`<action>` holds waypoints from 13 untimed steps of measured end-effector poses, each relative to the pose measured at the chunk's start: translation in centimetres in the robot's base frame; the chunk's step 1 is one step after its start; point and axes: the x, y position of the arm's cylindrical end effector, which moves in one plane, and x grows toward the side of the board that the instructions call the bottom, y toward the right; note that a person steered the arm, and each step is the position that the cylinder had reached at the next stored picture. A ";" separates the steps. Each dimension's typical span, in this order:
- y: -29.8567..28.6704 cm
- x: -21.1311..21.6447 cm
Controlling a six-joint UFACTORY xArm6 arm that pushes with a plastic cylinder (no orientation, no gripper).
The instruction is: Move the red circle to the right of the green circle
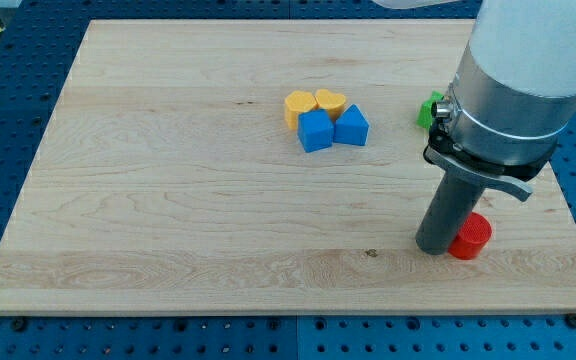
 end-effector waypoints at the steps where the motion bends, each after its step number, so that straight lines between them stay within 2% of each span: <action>1: 0.7 1.9; 4: 7.3 0.3; 6: 7.8 -1.4; 8: 3.1 -0.8; 9: 4.6 -2.5; 12: 6.7 -3.3; 13: 7.4 -5.2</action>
